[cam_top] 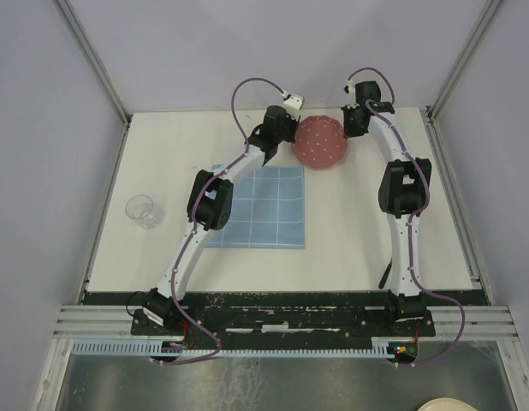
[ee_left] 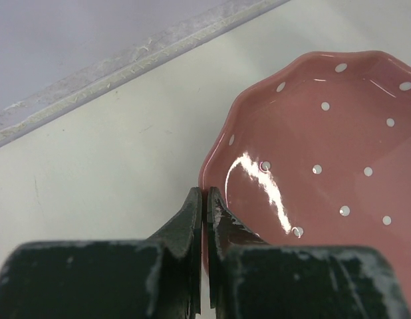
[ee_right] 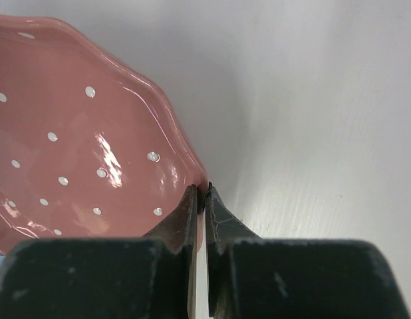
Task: Set the dinner table for one person
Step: Pick up the plate at the center of the board.
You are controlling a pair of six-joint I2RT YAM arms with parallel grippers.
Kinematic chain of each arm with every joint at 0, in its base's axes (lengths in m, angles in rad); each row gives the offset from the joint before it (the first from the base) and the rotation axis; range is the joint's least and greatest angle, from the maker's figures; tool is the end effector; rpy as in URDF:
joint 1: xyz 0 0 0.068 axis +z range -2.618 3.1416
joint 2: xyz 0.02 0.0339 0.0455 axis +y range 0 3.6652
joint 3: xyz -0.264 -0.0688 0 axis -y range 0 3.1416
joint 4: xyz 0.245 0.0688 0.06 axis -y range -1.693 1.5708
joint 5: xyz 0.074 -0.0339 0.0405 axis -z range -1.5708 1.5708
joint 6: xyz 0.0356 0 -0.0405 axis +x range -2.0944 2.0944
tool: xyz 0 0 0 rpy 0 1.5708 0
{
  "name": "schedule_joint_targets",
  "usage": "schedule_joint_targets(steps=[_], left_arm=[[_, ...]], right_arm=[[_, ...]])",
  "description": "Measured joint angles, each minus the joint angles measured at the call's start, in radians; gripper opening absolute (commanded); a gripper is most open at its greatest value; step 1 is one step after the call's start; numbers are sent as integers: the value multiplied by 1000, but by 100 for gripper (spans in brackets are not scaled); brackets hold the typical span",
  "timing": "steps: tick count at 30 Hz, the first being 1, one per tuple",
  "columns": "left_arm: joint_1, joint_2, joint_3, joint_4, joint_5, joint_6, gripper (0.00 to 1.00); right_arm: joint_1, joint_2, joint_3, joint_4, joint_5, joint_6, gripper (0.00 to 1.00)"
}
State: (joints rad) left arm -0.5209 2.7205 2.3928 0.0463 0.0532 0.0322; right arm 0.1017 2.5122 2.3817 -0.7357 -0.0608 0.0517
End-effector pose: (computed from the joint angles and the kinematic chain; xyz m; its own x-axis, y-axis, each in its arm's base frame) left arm 0.5346 -0.3089 0.1689 -0.2233 0.1652 -0.9606 0.5487 0.8358 0.0162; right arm 0.5520 0.0585 0.2131 -0.7642 -0.0261 -0.6445 -0.1011 0.9917 0.0797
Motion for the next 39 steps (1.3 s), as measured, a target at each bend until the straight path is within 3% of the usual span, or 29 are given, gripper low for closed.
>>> schedule_joint_targets(steps=[39], left_arm=[[-54, -5, -20, 0, 27, 0, 3]], right_arm=[[-42, -90, -189, -3, 39, -2, 2]])
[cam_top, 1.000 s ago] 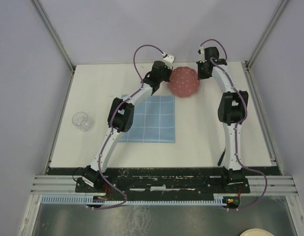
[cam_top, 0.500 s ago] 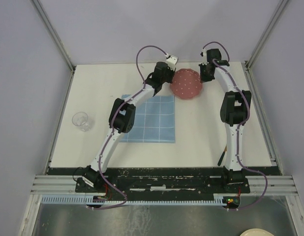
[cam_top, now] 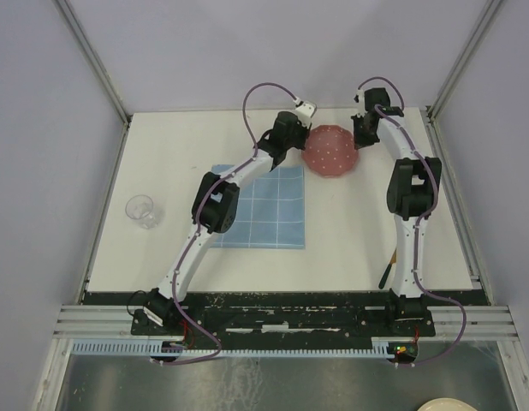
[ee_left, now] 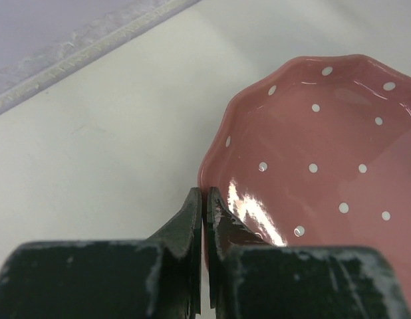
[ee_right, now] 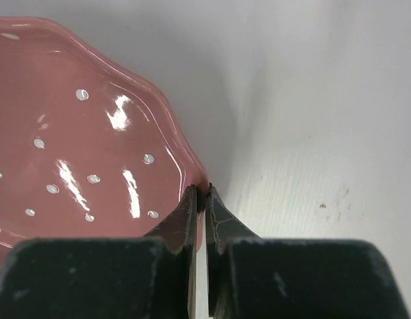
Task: Set the dinner table for one person
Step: Pick up the plate at the center of the board.
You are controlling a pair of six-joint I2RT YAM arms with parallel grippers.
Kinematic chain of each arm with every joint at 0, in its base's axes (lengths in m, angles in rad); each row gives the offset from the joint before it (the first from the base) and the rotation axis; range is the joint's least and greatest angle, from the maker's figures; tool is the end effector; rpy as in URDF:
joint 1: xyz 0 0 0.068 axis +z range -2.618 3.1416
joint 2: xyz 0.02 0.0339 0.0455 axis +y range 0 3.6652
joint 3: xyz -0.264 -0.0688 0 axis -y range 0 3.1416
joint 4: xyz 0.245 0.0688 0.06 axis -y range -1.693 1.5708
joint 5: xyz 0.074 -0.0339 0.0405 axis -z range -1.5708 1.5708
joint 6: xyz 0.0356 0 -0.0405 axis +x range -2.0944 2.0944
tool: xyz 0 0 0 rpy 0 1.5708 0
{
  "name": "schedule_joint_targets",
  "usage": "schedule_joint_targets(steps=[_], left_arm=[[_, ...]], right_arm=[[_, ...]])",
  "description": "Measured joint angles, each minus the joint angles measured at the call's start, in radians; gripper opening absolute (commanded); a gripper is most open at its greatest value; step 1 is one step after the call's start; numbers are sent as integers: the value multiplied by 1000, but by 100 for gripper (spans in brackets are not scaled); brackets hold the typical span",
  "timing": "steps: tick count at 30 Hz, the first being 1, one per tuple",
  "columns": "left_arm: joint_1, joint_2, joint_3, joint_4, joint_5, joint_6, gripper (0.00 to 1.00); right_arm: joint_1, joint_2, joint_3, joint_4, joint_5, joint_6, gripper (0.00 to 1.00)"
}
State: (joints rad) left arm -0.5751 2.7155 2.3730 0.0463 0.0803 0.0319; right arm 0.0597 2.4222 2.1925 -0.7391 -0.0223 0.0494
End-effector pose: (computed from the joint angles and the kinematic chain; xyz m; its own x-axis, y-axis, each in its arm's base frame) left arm 0.5154 -0.3375 0.1649 -0.2255 0.1840 -0.9567 0.6140 0.7892 0.0071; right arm 0.5319 0.0326 0.1998 -0.8253 0.0001 -0.5647 -0.0315 0.9984 0.0463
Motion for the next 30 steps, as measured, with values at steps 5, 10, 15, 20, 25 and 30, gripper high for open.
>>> schedule_joint_targets(steps=[5, 10, 15, 20, 25, 30], left_arm=[[-23, 0, -13, -1, 3, 0, 3], [-48, -10, -27, -9, 8, 0, 3], [-68, -73, -125, -16, 7, 0, 3], [-79, -135, -196, -46, 8, 0, 3], [-94, -203, -283, -75, 9, 0, 3], [-113, -224, -309, -123, 8, 1, 3]], right_arm=[[-21, -30, -46, -10, 2, -7, 2], [-39, -75, -106, -26, 9, -23, 2], [-46, -95, -123, -67, 6, -45, 2], [-48, -100, -123, -121, -10, -76, 2], [-48, -111, -154, -159, -30, -108, 2], [-48, -137, -229, -174, -29, -131, 2]])
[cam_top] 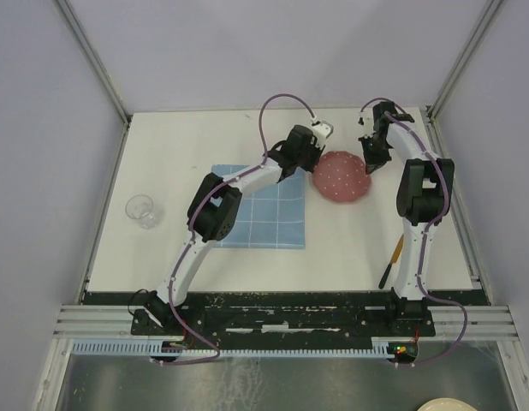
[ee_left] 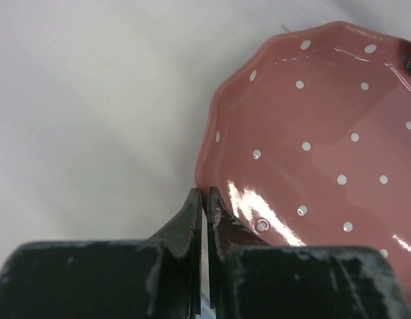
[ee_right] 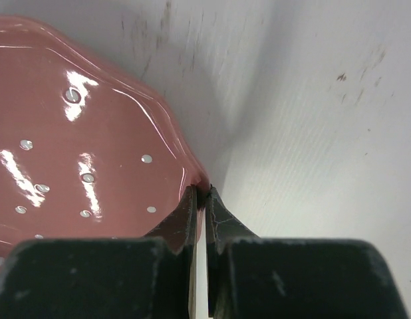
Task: Set the dinner table for one person
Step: Pick up the plate at the center of the board.
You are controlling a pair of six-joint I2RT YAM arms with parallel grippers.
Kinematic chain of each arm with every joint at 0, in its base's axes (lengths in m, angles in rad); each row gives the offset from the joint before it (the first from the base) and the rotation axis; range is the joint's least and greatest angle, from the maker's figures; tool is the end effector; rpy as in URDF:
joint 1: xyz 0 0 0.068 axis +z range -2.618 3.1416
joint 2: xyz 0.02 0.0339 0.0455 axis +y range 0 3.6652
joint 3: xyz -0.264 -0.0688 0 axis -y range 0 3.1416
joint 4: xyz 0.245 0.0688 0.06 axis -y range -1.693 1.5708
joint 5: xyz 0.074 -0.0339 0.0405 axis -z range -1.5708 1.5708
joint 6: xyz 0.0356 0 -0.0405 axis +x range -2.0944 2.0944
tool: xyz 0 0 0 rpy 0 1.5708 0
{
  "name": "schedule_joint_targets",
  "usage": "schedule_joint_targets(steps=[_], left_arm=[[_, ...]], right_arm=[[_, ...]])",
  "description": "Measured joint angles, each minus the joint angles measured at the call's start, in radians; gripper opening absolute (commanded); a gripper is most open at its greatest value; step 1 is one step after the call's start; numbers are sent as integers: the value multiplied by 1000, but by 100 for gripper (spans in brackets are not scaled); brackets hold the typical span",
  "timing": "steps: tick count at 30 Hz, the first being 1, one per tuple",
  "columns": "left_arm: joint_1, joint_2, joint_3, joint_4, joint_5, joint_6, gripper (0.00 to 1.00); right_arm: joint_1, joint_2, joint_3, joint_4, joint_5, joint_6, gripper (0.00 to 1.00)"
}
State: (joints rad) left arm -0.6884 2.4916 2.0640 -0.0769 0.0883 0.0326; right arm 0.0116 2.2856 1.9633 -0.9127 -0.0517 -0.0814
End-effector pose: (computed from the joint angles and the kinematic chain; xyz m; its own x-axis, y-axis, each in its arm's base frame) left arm 0.4411 -0.3670 0.1734 -0.3505 0.3304 -0.8763 0.7042 0.7098 -0.0141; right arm 0.4805 0.0074 0.1888 -0.9386 -0.0921 -0.3324 -0.1053 0.9942 0.0218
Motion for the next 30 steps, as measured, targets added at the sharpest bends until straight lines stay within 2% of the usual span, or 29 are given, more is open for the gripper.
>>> schedule_joint_targets(steps=[14, 30], left_arm=[[-50, -14, -36, -52, -1, 0, 3], [-76, -35, -63, -71, -13, 0, 3]], right_arm=[[-4, -101, -143, -26, 46, -53, 2], [-12, -114, -171, -49, 52, -74, 2]])
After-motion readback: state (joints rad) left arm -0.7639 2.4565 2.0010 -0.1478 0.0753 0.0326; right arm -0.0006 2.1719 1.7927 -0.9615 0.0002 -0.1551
